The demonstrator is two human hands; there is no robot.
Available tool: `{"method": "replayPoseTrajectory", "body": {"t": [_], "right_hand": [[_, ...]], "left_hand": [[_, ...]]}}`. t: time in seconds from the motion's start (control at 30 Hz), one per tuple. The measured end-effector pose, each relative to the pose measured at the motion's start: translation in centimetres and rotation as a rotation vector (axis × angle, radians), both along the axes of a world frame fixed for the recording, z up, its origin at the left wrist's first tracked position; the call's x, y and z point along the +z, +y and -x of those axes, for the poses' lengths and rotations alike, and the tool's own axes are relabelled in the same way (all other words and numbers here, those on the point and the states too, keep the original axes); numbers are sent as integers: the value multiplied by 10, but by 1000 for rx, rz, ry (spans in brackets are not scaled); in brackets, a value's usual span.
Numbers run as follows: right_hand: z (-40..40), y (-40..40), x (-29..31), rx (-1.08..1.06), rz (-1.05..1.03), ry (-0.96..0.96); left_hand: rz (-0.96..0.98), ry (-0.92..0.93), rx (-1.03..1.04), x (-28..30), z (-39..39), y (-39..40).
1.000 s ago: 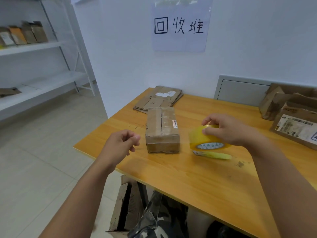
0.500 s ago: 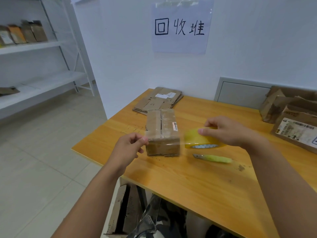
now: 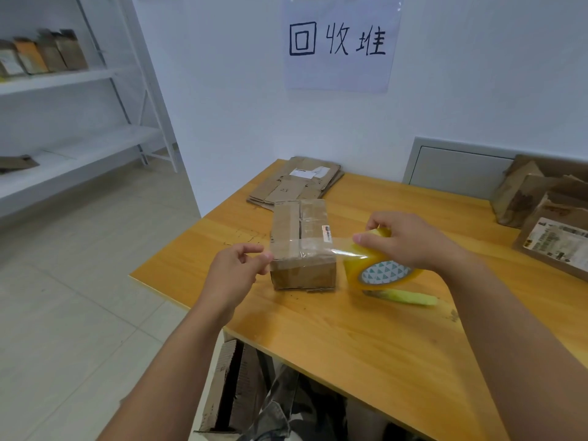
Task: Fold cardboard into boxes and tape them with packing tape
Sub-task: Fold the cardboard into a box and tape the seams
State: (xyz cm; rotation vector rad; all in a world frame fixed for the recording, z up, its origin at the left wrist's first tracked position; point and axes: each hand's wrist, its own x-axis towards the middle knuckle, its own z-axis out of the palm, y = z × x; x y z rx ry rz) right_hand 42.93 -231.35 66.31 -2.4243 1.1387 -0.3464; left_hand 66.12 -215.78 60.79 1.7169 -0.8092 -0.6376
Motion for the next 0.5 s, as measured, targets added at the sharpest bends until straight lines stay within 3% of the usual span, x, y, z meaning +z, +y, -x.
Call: {"method": "replayPoseTrajectory", "body": {"t": [0.5], "right_hand": [[-12,-9,-8,-8,-2,67]], "left_hand": [[-29,-59,11,-11,-11,-8]]}}
